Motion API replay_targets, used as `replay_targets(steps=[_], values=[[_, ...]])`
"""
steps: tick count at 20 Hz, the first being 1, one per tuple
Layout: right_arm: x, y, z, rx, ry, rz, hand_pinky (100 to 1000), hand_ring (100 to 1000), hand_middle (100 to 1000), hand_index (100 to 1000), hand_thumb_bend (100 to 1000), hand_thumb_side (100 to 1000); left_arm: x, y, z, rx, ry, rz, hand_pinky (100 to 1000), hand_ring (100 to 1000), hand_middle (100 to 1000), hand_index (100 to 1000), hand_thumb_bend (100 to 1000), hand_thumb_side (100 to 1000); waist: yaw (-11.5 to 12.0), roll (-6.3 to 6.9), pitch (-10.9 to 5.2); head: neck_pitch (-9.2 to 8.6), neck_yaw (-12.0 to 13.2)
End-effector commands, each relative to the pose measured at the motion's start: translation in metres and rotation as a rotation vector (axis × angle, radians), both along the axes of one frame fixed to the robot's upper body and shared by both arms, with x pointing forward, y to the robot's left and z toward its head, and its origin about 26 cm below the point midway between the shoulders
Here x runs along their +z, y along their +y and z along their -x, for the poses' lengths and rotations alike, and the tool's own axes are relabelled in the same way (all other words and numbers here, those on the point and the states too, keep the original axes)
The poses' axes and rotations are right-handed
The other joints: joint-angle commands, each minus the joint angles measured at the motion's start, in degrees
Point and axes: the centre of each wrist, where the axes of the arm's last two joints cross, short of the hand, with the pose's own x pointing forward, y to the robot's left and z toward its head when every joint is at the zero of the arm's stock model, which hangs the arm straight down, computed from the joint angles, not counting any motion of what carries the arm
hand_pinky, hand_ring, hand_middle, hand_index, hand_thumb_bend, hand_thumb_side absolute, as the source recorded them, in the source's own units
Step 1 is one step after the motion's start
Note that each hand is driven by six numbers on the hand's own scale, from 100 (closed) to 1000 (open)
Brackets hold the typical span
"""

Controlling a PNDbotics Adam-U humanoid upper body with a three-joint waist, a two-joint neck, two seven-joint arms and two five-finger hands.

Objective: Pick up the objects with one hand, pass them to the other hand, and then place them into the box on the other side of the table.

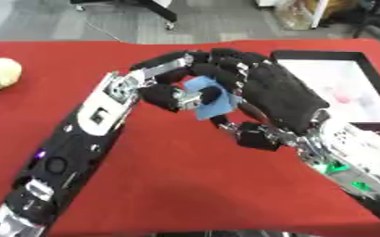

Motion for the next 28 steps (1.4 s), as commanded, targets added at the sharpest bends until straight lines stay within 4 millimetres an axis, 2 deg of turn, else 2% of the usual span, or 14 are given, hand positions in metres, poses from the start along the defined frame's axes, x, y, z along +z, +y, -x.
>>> replay_targets(steps=[1, 2, 4, 11, 15, 22, 28], values=[[0.004, -0.012, -0.008, -0.062, -0.043, -0.023, 692, 665, 227, 855, 100, 100, 0.015, 0.006, -0.001, -0.188, -0.244, -0.078, 813, 691, 655, 825, 100, 891, 0.06, -0.02, -0.72, -0.16, -0.36], [0.004, -0.012, -0.008, -0.06, -0.045, -0.029, 691, 666, 227, 856, 100, 100, 0.016, 0.006, -0.001, -0.19, -0.261, -0.086, 827, 731, 698, 857, 100, 965, 0.05, -0.01, -0.73, -0.16, -0.6], [0.003, -0.011, -0.007, -0.056, -0.048, -0.036, 691, 666, 224, 858, 100, 100, 0.015, 0.004, -0.002, -0.195, -0.293, -0.102, 839, 761, 730, 881, 100, 1000, 0.03, -0.02, -0.73, -0.16, -1.16], [0.004, -0.012, -0.008, -0.052, -0.057, -0.039, 700, 667, 226, 870, 100, 100, 0.009, 0.006, -0.008, -0.199, -0.396, -0.163, 884, 843, 835, 945, 100, 1000, -0.11, -0.01, -0.79, -0.16, -3.5], [0.005, -0.012, -0.008, -0.052, -0.065, -0.037, 705, 665, 224, 874, 100, 100, 0.006, 0.012, -0.013, -0.192, -0.442, -0.196, 915, 889, 887, 982, 155, 1000, -0.21, 0.0, -0.84, -0.16, -4.27], [0.012, -0.021, -0.012, -0.071, -0.094, -0.033, 720, 657, 204, 880, 100, 100, 0.007, 0.029, -0.022, -0.137, -0.505, -0.206, 917, 906, 923, 1000, 212, 1000, -0.32, -0.16, -1.03, -0.16, -5.05], [0.024, -0.036, -0.018, -0.099, -0.138, -0.021, 739, 646, 207, 885, 100, 100, 0.02, 0.051, -0.027, -0.056, -0.48, -0.148, 904, 891, 912, 1000, 212, 1000, -0.38, -0.26, -1.23, -0.16, -5.34]])
